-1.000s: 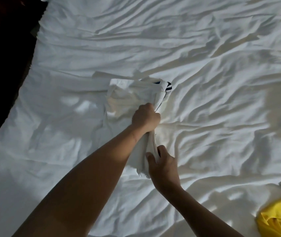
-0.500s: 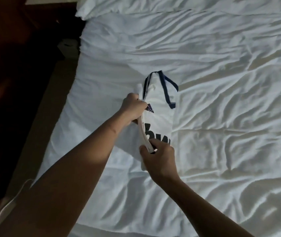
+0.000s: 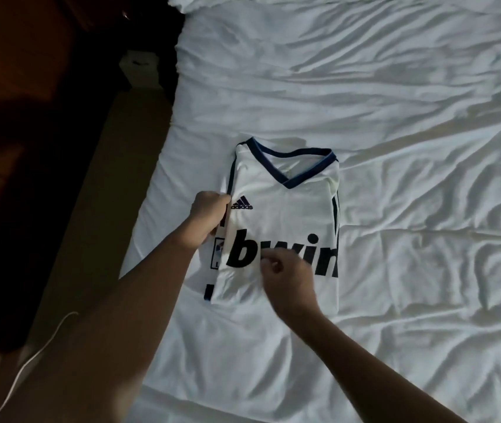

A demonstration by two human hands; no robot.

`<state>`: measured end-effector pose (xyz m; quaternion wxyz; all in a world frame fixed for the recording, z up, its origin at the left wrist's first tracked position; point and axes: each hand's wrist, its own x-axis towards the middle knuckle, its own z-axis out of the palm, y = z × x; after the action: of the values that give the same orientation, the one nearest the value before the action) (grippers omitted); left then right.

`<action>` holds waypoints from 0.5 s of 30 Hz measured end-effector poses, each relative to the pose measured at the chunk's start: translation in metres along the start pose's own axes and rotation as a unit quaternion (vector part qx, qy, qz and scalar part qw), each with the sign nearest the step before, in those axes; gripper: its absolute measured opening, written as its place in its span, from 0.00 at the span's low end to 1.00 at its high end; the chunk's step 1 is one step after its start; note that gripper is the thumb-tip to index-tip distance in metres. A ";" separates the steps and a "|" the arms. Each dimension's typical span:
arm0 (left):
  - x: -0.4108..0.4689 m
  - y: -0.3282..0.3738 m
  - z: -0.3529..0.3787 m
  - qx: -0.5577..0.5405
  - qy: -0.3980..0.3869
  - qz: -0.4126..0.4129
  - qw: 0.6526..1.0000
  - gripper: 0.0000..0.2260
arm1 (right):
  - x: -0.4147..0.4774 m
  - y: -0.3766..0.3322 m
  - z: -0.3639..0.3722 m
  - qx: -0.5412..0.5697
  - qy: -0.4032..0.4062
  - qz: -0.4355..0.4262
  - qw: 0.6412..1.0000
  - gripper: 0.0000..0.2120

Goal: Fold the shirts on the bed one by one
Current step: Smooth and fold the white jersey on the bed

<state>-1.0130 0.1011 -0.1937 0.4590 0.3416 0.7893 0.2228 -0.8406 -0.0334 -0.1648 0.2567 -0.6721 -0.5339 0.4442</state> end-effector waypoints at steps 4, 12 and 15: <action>-0.015 -0.029 0.011 0.019 0.002 -0.020 1.000 0.24 | 0.019 0.037 -0.024 -0.099 0.179 0.087 0.975 0.16; -0.058 -0.064 0.043 0.089 0.076 0.045 0.992 0.19 | 0.045 0.053 -0.042 -0.003 0.115 0.229 0.967 0.20; -0.073 -0.074 0.043 0.061 0.097 0.045 0.992 0.18 | 0.030 0.048 -0.043 0.010 0.143 0.185 0.972 0.17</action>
<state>-0.9752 -0.0006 -0.2218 0.3483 0.3813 0.8258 0.2267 -0.7785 -0.0136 -0.1940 0.2501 -0.8131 -0.3539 0.3887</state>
